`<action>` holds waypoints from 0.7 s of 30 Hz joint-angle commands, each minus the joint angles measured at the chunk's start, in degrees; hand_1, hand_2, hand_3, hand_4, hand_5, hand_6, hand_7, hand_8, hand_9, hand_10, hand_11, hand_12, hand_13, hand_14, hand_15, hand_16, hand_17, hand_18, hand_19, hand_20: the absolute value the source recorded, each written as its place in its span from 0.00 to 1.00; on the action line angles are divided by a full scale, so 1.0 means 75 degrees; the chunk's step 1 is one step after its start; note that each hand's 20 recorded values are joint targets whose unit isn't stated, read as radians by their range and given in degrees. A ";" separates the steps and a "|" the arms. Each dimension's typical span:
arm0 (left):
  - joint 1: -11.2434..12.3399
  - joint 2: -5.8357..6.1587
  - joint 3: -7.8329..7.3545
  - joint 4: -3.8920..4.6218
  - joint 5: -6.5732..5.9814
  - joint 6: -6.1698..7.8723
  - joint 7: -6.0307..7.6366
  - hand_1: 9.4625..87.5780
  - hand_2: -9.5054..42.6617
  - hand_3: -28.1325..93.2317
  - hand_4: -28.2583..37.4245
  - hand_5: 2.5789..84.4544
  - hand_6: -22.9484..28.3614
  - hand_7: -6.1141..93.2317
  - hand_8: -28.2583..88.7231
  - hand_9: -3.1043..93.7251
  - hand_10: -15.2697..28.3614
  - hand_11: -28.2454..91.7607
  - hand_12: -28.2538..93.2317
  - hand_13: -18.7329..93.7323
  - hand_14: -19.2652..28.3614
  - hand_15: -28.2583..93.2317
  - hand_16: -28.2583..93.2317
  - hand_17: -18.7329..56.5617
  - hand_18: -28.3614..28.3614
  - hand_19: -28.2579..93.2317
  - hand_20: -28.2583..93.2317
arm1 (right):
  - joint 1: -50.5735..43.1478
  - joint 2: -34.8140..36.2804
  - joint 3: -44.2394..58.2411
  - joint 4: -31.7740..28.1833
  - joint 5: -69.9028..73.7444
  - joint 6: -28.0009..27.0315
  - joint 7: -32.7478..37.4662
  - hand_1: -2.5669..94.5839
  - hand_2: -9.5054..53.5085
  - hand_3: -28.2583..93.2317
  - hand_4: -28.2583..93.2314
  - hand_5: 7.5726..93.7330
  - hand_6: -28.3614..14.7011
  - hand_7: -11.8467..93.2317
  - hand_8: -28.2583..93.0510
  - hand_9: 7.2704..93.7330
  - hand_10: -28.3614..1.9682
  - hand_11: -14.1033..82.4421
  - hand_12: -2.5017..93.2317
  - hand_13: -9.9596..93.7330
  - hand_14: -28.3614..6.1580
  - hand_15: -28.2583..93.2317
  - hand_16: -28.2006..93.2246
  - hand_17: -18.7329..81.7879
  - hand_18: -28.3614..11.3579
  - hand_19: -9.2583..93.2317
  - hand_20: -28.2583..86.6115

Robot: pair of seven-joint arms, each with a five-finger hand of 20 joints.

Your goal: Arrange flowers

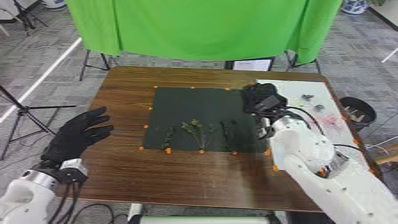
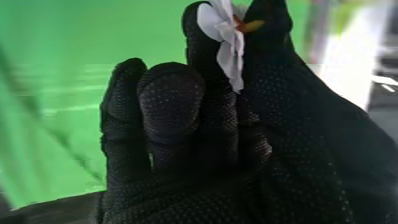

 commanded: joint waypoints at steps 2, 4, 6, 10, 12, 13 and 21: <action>-0.0195 0.0033 -0.0055 0.0006 0.0063 -0.0158 -0.0195 0.21 0.13 0.83 0.00 0.34 0.56 0.28 0.14 0.30 0.66 0.47 0.35 0.37 0.78 0.58 0.19 0.15 0.90 0.62 0.28 | 0.1054 -0.1336 -0.1230 0.0050 -0.0138 0.0005 -0.0662 0.50 0.00 0.94 0.00 0.68 0.73 0.64 0.25 0.94 0.75 0.29 0.49 0.78 0.68 0.82 0.48 0.45 0.29 0.81 0.61; -0.0147 0.0024 -0.0062 -0.0014 0.0060 -0.0093 -0.0149 0.20 0.13 0.83 0.00 0.34 0.56 0.28 0.14 0.30 0.66 0.47 0.35 0.37 0.78 0.58 0.19 0.15 0.90 0.62 0.28 | 0.1178 -0.1665 -0.1490 0.0192 -0.0240 -0.0073 -0.0831 0.50 0.00 0.94 0.00 0.68 0.73 0.65 0.25 0.93 0.75 0.29 0.49 0.78 0.68 0.82 0.48 0.45 0.29 0.81 0.61; -0.0152 0.0014 -0.0037 -0.0001 0.0052 -0.0047 -0.0081 0.21 0.13 0.83 0.00 0.34 0.56 0.28 0.14 0.29 0.66 0.47 0.35 0.37 0.78 0.58 0.19 0.15 0.90 0.62 0.28 | 0.1304 -0.1958 -0.1759 0.0349 -0.0311 -0.0130 -0.0951 0.50 0.00 0.94 0.00 0.68 0.73 0.65 0.25 0.93 0.75 0.29 0.49 0.78 0.68 0.82 0.48 0.45 0.30 0.81 0.61; -0.0139 0.0017 -0.0027 0.0029 0.0047 0.0013 -0.0032 0.21 0.13 0.83 0.00 0.34 0.56 0.28 0.14 0.29 0.66 0.47 0.35 0.37 0.78 0.58 0.19 0.15 0.90 0.62 0.28 | 0.1467 -0.2471 -0.2191 0.0623 -0.0542 -0.0221 -0.1133 0.50 0.00 0.94 0.00 0.68 0.74 0.65 0.24 0.93 0.75 0.29 0.49 0.78 0.68 0.82 0.48 0.45 0.30 0.81 0.61; -0.0090 0.0026 -0.0033 0.0030 0.0032 0.0102 0.0042 0.21 0.13 0.82 0.00 0.34 0.56 0.28 0.14 0.29 0.66 0.47 0.35 0.37 0.78 0.58 0.19 0.15 0.90 0.62 0.28 | 0.1522 -0.2689 -0.2363 0.0779 -0.0627 -0.0209 -0.1235 0.50 0.00 0.94 0.00 0.68 0.74 0.65 0.24 0.93 0.75 0.29 0.49 0.78 0.68 0.82 0.48 0.45 0.30 0.81 0.61; -0.0058 0.0052 -0.0002 0.0016 0.0008 0.0213 0.0112 0.21 0.13 0.82 0.00 0.34 0.56 0.28 0.14 0.29 0.66 0.47 0.35 0.37 0.78 0.58 0.19 0.15 0.90 0.62 0.28 | 0.1540 -0.2798 -0.2415 0.0831 -0.0721 -0.0325 -0.1271 0.50 0.00 0.94 0.00 0.68 0.74 0.65 0.24 0.93 0.75 0.29 0.49 0.78 0.68 0.82 0.48 0.45 0.30 0.81 0.61; -0.0093 0.0066 0.0152 0.0094 -0.0022 0.0332 0.0144 0.21 0.12 0.83 0.00 0.34 0.56 0.28 0.14 0.29 0.66 0.47 0.35 0.37 0.78 0.58 0.19 0.15 0.90 0.62 0.28 | 0.1691 -0.3485 -0.2811 0.1443 -0.0954 -0.0130 -0.1247 0.50 0.00 0.94 0.00 0.68 0.74 0.65 0.24 0.93 0.76 0.29 0.49 0.78 0.68 0.82 0.48 0.45 0.29 0.81 0.61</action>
